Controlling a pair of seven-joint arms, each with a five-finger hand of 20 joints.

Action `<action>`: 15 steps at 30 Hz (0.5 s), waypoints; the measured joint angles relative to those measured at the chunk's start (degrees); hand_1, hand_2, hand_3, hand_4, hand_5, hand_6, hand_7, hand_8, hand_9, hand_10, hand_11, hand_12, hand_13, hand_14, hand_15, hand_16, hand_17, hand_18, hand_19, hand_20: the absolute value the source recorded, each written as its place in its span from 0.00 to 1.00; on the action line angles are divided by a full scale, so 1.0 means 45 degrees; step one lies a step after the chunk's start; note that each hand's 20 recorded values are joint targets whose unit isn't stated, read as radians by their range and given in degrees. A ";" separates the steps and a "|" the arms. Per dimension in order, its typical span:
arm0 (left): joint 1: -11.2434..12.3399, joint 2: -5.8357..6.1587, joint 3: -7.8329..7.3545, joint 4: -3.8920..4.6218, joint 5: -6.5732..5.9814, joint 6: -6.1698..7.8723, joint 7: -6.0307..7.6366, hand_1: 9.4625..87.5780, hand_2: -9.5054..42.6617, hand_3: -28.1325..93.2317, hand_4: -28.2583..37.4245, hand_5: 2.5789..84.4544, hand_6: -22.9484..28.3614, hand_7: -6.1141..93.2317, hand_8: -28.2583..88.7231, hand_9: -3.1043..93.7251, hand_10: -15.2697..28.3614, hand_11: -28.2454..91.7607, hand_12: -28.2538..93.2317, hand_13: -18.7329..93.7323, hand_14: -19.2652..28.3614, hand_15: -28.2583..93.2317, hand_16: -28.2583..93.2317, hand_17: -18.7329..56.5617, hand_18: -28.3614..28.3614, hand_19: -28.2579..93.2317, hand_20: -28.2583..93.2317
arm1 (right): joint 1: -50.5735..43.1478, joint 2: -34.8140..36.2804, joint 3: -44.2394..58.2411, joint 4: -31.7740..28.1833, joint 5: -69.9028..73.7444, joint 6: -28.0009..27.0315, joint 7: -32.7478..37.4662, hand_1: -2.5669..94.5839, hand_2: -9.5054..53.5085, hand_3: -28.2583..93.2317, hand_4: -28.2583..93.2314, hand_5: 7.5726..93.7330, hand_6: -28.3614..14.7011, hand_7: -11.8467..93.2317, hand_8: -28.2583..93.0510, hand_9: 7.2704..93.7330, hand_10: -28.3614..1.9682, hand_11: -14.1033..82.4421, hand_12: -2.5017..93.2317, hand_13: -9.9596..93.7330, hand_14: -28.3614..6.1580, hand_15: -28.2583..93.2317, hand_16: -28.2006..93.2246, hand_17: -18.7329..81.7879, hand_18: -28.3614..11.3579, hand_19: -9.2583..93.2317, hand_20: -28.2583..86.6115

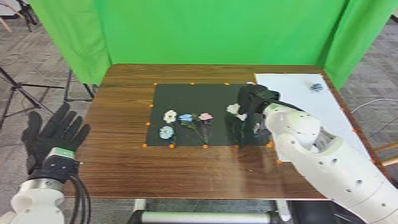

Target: Arrange flowers

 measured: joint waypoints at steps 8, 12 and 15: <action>0.0071 -0.0001 -0.0042 -0.0003 0.0049 -0.0003 -0.0050 0.20 0.43 0.79 0.00 0.39 0.54 0.26 0.14 0.25 0.63 0.43 0.29 0.22 0.62 0.47 0.15 0.19 0.68 0.44 0.30 | -0.0191 0.0103 0.0281 -0.0090 0.0126 -0.0230 0.0000 0.48 0.00 0.87 0.00 0.74 0.70 0.39 0.18 0.38 0.32 0.26 0.14 0.40 0.33 0.53 0.30 0.40 0.18 0.70 0.43; 0.0072 -0.0008 -0.0060 -0.0001 0.0054 -0.0009 -0.0053 0.21 0.43 0.79 0.00 0.39 0.53 0.26 0.14 0.25 0.63 0.43 0.29 0.22 0.62 0.47 0.15 0.19 0.68 0.44 0.30 | -0.0231 0.0114 0.0379 -0.0117 0.0173 -0.0449 -0.0039 0.46 0.00 0.90 0.00 0.75 0.72 0.38 0.18 0.33 0.28 0.25 0.12 0.36 0.29 0.50 0.29 0.37 0.17 0.65 0.41; 0.0073 -0.0008 -0.0065 0.0001 0.0054 -0.0012 -0.0035 0.21 0.43 0.78 0.00 0.39 0.53 0.26 0.14 0.25 0.63 0.43 0.29 0.23 0.62 0.47 0.15 0.19 0.68 0.44 0.30 | -0.0237 0.0122 0.0447 -0.0131 0.0221 -0.0569 -0.0094 0.45 0.00 0.92 0.00 0.72 0.74 0.39 0.16 0.29 0.25 0.26 0.10 0.32 0.25 0.48 0.27 0.35 0.16 0.61 0.41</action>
